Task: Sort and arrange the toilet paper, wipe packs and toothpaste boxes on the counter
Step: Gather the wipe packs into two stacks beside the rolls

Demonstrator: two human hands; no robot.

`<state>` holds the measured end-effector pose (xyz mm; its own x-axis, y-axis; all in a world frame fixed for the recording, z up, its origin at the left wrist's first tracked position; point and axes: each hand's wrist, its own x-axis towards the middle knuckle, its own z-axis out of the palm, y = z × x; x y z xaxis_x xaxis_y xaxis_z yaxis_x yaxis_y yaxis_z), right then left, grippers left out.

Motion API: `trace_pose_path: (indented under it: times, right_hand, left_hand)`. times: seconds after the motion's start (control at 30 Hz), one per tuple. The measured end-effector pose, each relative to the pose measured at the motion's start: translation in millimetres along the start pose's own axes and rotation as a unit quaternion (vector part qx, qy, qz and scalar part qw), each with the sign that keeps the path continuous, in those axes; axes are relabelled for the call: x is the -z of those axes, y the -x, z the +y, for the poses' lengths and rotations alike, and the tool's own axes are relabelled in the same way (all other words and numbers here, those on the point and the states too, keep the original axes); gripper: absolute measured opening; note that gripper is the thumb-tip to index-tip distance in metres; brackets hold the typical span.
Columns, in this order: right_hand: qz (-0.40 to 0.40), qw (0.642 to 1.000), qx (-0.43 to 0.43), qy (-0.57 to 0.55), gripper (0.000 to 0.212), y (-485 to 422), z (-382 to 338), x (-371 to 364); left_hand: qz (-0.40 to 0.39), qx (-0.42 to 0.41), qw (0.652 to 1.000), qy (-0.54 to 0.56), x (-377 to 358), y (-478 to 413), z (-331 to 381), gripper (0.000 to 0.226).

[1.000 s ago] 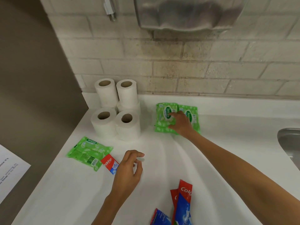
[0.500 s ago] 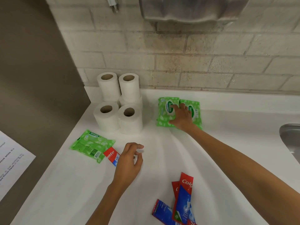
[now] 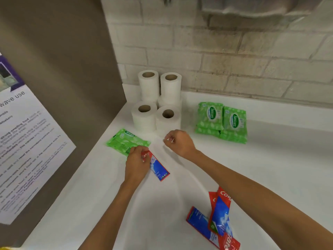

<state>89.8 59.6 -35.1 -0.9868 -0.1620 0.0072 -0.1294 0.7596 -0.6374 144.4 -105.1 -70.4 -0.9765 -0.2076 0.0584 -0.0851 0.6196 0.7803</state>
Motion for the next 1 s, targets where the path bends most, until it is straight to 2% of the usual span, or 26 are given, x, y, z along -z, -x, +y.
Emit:
trace_pose_path:
  times: [0.27, 0.6, 0.77, 1.0]
  right_hand:
    - [-0.097, 0.995, 0.008, 0.037, 0.047, -26, -39, -56]
    - [-0.133, 0.981, -0.018, 0.139, 0.07, -57, -66, -82]
    - [-0.189, 0.975, -0.064, 0.096, 0.066, -65, -66, -85]
    - [-0.213, 0.972, -0.094, 0.032, 0.057, -65, -63, -81]
  left_hand:
    - [0.066, 0.053, 0.996, -0.005, 35, -11, -28, 0.024]
    - [0.111, 0.112, 0.987, 0.024, 61, -9, -55, 0.026]
    - [0.119, 0.129, 0.983, 0.056, 64, -9, -59, 0.025]
    - [0.113, 0.145, 0.981, 0.068, 64, -3, -60, 0.024]
